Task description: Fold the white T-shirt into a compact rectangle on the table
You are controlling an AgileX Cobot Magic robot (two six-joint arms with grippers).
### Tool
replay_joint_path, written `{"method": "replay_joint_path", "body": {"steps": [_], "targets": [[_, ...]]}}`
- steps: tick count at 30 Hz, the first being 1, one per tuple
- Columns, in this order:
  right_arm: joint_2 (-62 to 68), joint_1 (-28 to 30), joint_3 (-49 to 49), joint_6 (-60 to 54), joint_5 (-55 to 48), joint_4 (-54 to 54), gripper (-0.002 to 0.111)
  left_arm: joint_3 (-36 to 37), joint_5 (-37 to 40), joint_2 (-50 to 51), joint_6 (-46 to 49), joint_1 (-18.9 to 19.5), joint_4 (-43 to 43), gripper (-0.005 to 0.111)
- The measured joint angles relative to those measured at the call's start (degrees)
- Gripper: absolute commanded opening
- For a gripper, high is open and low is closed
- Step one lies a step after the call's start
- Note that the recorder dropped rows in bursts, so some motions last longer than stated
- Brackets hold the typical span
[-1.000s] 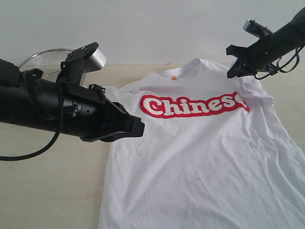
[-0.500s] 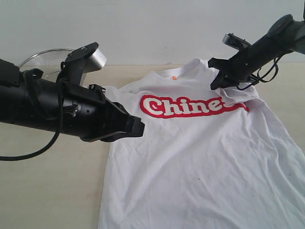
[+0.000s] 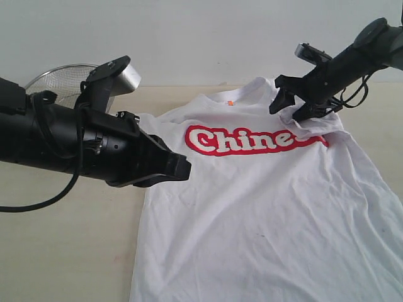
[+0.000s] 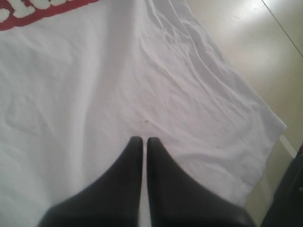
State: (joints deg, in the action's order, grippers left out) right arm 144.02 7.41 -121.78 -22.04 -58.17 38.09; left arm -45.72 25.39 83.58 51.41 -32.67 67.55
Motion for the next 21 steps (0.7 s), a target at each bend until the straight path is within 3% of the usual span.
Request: {"method": "replay_joint_path", "body": {"steps": [5,7,10,13,21], "targets": [[-2.6,0.0,0.0,0.0,0.0,0.1,0.061,0.0,0.0,0.0,0.1,0.0,0.0,0.004],[-4.4,0.0,0.0,0.0,0.0,-0.2,0.054,0.0,0.0,0.0,0.1,0.0,0.0,0.004],[-7.1,0.0,0.0,0.5,-0.1,-2.1,0.033,0.0,0.0,0.0,0.1,0.0,0.0,0.004],[-9.0,0.7,0.0,1.6,-2.0,-6.6,0.003,0.0,0.0,0.0,0.1,0.0,0.0,0.004],[-9.6,5.7,5.0,2.6,-7.4,-12.7,0.0,0.0,0.0,0.0,0.1,0.0,0.0,0.004]]}}
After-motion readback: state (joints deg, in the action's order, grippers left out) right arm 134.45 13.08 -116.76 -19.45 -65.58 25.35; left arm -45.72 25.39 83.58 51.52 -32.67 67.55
